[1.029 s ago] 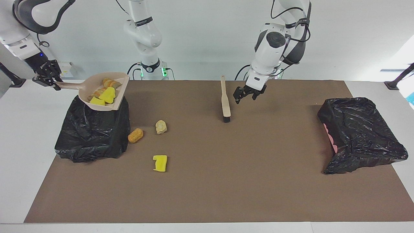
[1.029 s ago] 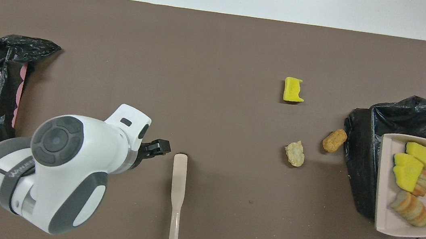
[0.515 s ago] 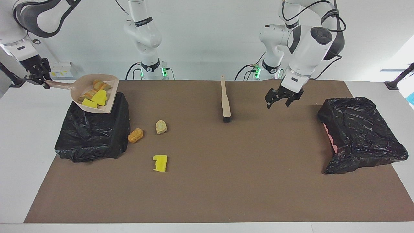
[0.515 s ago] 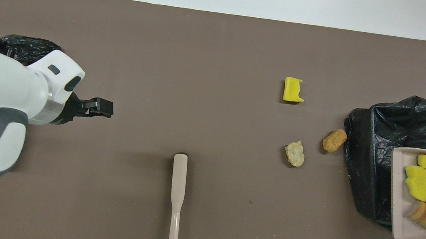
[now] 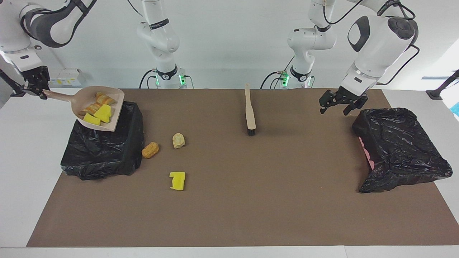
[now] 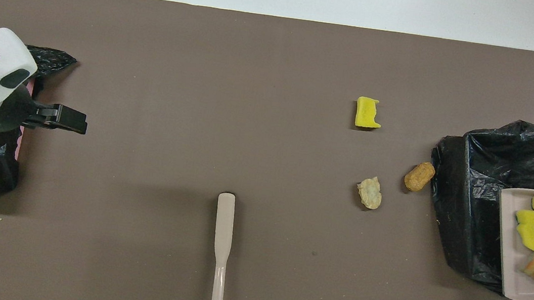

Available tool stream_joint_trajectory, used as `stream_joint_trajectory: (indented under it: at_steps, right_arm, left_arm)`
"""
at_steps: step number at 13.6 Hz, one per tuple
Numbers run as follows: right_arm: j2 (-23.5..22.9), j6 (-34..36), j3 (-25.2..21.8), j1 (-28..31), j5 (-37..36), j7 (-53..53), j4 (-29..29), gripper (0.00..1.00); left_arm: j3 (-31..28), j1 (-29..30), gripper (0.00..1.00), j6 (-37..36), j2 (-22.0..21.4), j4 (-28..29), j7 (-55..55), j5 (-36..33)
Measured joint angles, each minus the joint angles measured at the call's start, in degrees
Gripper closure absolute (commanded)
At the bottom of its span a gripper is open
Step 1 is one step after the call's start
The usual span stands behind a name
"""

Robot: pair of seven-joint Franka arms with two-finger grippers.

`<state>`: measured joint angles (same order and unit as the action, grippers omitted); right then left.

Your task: Sweep and dump trash in bin

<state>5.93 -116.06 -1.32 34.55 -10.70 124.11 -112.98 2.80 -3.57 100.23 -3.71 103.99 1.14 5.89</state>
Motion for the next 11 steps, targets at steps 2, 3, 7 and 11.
stream_joint_trajectory:
  at_steps: [2,3,7,11]
  right_arm:
    - [0.0,-1.6,0.1,-0.5,-2.2,-1.2,-0.3,1.0]
    - [0.1,-2.0,0.2,-1.1,-2.5,-1.7,-0.3,1.0]
    - [1.4,-2.2,0.5,-4.0,-8.1,-8.3,-0.3,1.0]
    - [4.5,-2.2,0.7,-8.1,-14.4,-17.3,-2.3,1.0]
  left_arm:
    - [0.0,1.6,0.0,-3.7,0.3,-3.6,-1.4,-0.4]
    - [-0.1,2.4,0.0,-5.1,0.7,-5.4,-2.1,-0.9]
    - [0.2,3.3,0.0,-6.3,3.0,-9.9,-3.2,-2.8]
    - [0.4,3.3,0.0,-6.4,3.5,-10.1,-3.2,-2.9]
